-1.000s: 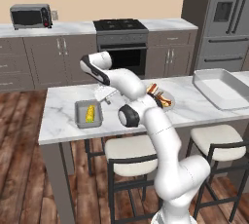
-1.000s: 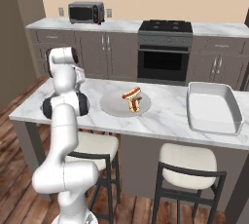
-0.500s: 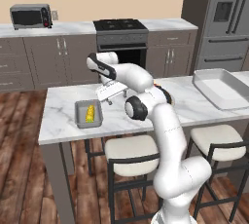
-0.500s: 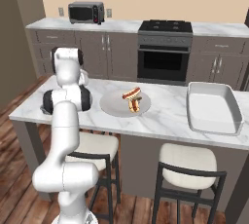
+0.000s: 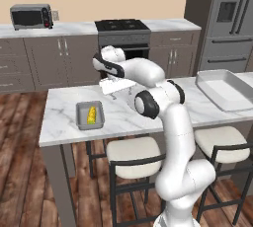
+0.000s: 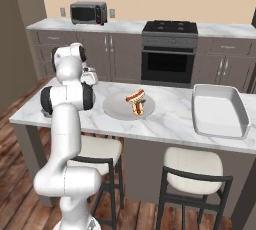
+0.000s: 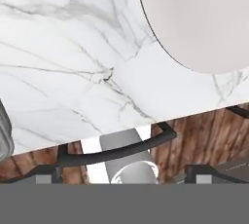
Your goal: Place one cooked food and one vegetable from the large plate to each tupperware container.
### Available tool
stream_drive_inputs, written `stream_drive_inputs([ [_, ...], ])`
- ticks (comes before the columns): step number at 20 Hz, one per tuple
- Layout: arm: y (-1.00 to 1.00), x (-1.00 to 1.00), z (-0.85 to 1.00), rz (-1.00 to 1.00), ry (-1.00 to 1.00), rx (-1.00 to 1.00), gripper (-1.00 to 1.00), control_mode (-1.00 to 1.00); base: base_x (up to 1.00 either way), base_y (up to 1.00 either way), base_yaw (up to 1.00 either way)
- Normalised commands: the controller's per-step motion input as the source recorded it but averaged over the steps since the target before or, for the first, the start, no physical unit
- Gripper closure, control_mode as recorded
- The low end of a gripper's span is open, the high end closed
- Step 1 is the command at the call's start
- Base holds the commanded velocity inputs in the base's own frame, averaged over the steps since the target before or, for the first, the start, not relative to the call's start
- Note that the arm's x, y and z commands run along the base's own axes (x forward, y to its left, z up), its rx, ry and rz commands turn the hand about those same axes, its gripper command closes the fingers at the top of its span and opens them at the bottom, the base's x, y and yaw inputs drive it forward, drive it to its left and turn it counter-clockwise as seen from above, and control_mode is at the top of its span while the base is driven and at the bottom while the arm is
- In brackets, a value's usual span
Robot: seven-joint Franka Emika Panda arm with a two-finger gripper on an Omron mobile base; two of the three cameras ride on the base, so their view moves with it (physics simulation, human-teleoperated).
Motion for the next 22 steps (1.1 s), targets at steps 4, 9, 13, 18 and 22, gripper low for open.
stream_drive_inputs([
  [4,-0.61,0.46,0.13,0.19,-0.02,0.01,-1.0,-1.0,0.0,0.0,0.0],
  [9,-0.87,0.48,0.0,0.11,0.15,0.03,-1.0,-1.0,0.0,0.0,0.0],
  [13,-0.85,0.43,0.01,0.32,0.17,-0.04,-1.0,-1.0,0.0,0.0,0.0],
  [18,-0.68,0.03,0.05,0.46,0.36,0.05,-1.0,-1.0,0.0,0.0,0.0],
  [22,-0.77,0.08,0.04,0.17,0.21,0.6,-1.0,-1.0,0.0,0.0,0.0],
])
